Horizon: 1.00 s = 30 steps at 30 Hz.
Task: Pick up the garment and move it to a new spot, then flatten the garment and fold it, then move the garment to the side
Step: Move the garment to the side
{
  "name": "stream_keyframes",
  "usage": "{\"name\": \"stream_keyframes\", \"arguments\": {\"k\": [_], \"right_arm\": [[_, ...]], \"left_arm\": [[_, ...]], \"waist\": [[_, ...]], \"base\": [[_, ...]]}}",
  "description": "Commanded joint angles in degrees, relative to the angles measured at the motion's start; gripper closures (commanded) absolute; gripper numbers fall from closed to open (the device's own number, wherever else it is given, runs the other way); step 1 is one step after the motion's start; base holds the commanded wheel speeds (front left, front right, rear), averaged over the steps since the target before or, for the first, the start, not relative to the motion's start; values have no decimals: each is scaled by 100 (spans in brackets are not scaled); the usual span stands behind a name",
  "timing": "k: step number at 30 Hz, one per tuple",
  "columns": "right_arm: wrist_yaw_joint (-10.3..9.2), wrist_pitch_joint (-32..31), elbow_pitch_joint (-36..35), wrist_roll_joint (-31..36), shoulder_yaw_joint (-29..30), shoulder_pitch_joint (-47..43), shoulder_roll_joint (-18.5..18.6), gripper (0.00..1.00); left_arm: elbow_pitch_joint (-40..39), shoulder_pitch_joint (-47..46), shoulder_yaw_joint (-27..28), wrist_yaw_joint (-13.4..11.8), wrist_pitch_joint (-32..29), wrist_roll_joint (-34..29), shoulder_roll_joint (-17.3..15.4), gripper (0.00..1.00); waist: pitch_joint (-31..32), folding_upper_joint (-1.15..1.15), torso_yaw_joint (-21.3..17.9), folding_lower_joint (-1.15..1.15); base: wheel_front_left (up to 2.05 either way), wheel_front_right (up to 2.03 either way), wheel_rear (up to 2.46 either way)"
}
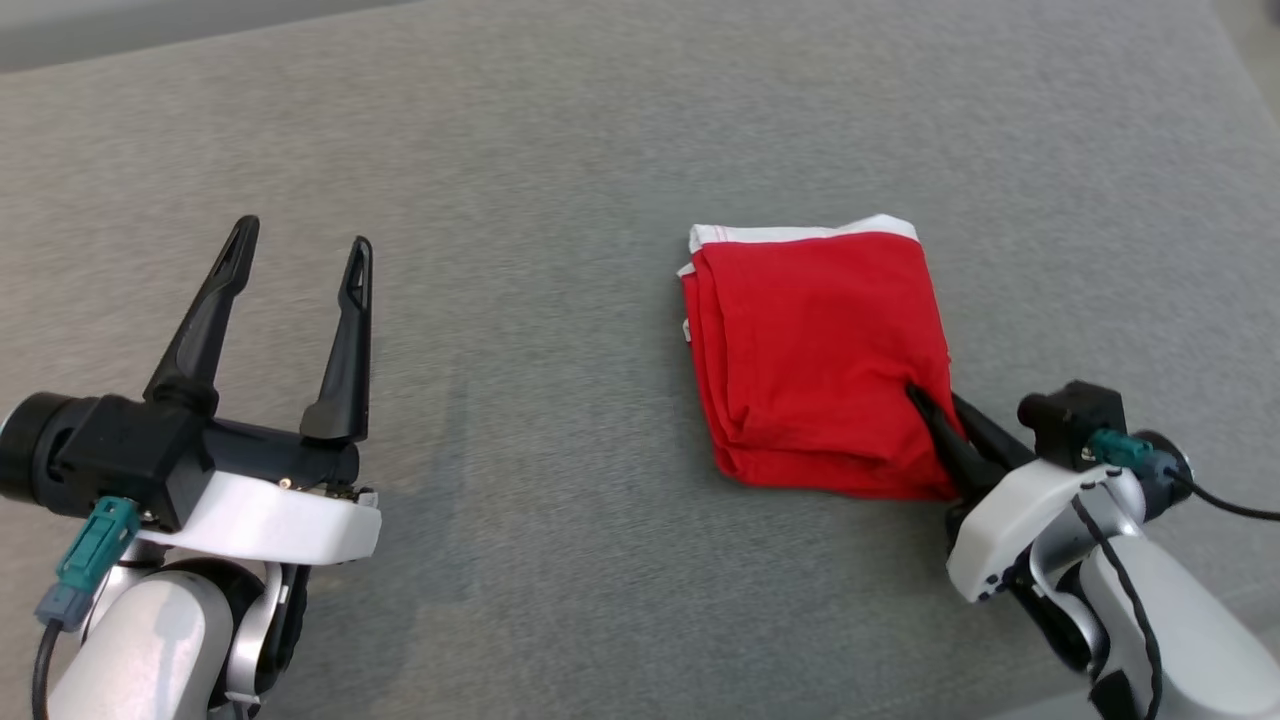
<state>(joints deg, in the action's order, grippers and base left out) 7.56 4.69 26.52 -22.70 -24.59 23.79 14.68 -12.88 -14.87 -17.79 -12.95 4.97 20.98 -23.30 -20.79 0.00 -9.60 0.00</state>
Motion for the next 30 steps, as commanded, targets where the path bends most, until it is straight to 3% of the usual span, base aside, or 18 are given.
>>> {"name": "stream_keyframes", "arguments": {"k": [1, 6, 9, 20, 23, 27, 28, 29, 30], "right_arm": [[-15, 59, 57, -1, -47, 164, 84, 100], [-14, 302, 377, 162, -690, 898, 498, 100], [-15, 534, 653, 297, -1056, 1391, 928, 100], [-14, 995, 1831, 449, -1102, 2741, 2204, 100], [-14, 1026, 2092, 424, -1023, 2960, 2390, 100], [-14, 1044, 2485, 156, -805, 3089, 2246, 100], [-14, 1049, 2565, 163, -792, 3125, 2220, 95], [-15, 1059, 2624, 75, -714, 3180, 2172, 60], [-14, 1059, 2712, 20, -657, 3194, 2120, 18]], "left_arm": [[-57, -129, 6, -28, -43, -59, -65, 0], [-302, -331, -89, 28, -299, -177, -184, 0], [-444, -493, -159, 76, -431, -266, -233, 0], [-850, -977, -366, 176, -698, -477, -303, 0], [-919, -1061, -408, 202, -728, -507, -319, 0], [-961, -1108, -432, 217, -757, -541, -344, 0], [-957, -1118, -433, 223, -762, -540, -353, 0], [-952, -1133, -437, 226, -767, -537, -354, 0], [-945, -1142, -440, 222, -763, -531, -356, 0]], "waist": [[-247, 0, -475, 0], [-543, 0, -746, 0], [-735, 0, -816, 0], [-1358, 0, -710, 0], [-1489, 0, -664, 0], [-1590, 0, -655, 0], [-1603, 0, -654, 0], [-1613, 0, -652, 0], [-1617, 0, -652, 0]], "base": [[0, 0, 0], [0, 0, 0], [0, 0, 0], [0, 0, 0], [0, 0, 0], [0, 0, 0], [0, 0, 0], [0, 0, 0], [0, 0, 0]]}}
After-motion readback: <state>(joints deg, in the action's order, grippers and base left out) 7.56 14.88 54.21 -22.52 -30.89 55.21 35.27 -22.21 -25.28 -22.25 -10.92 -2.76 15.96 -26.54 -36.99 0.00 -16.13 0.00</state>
